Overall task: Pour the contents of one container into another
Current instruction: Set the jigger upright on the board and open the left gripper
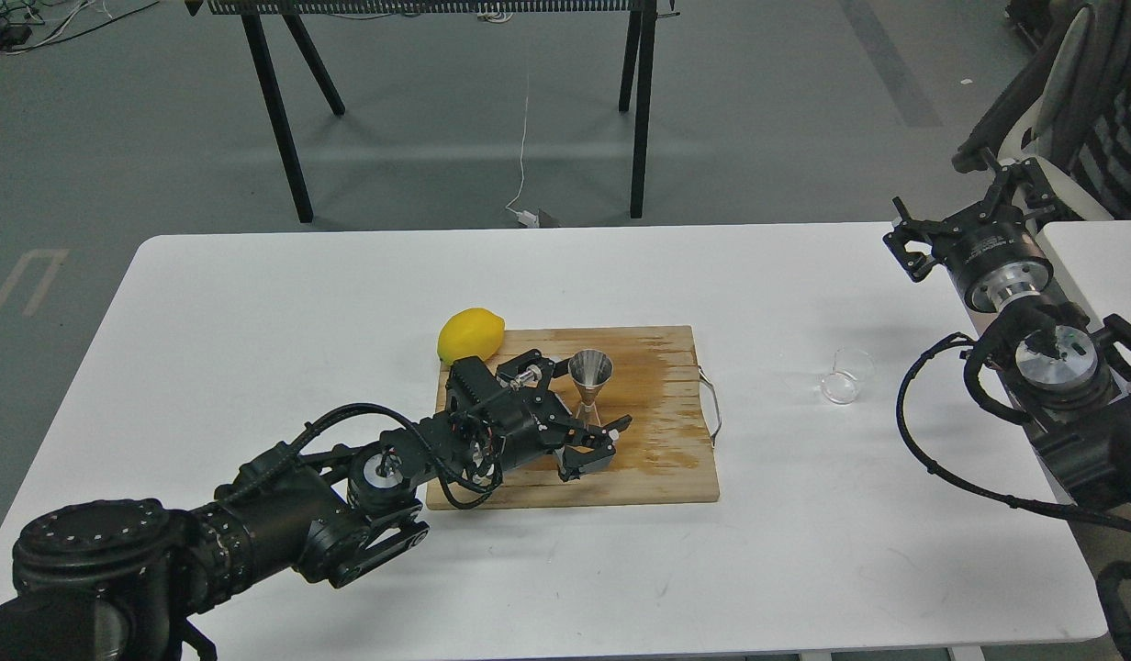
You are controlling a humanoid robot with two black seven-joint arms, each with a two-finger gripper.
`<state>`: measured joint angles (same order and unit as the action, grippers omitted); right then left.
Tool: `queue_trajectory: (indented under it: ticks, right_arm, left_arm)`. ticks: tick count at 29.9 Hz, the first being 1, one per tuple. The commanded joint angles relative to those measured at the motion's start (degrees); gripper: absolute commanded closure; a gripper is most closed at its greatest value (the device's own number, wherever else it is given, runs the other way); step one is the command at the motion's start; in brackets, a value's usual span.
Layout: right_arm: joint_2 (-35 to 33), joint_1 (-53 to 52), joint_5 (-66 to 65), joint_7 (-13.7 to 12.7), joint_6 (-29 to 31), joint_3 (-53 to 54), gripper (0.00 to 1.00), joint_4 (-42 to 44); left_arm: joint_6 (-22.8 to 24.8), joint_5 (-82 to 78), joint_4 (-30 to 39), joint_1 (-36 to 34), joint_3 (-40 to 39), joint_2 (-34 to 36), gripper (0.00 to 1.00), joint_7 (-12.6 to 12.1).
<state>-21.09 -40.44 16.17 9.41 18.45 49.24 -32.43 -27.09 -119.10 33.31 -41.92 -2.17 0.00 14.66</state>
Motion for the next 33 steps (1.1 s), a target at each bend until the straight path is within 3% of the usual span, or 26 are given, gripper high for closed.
queue_trajectory:
  ticks: [1,15,33]
  right_arm:
    - [-0.09,-0.08,0.00,0.00,-0.17,-0.03,0.01,0.00]
    - [-0.18,-0.43,0.00,0.00,-0.08,-0.11,0.01,0.26]
    - [-0.09,-0.34,0.00,0.00,0.09,-0.11,0.01,0.26]
  left_arm:
    - [0.10,0.01,-0.09,0.00,-0.73,0.00,0.01,0.20]
    - [-0.51,-0.25,0.09,0.62,-0.73,0.00,0.02,1.69]
    - [-0.51,-0.08,0.09,0.79,-0.90,0.00,0.02,1.78]
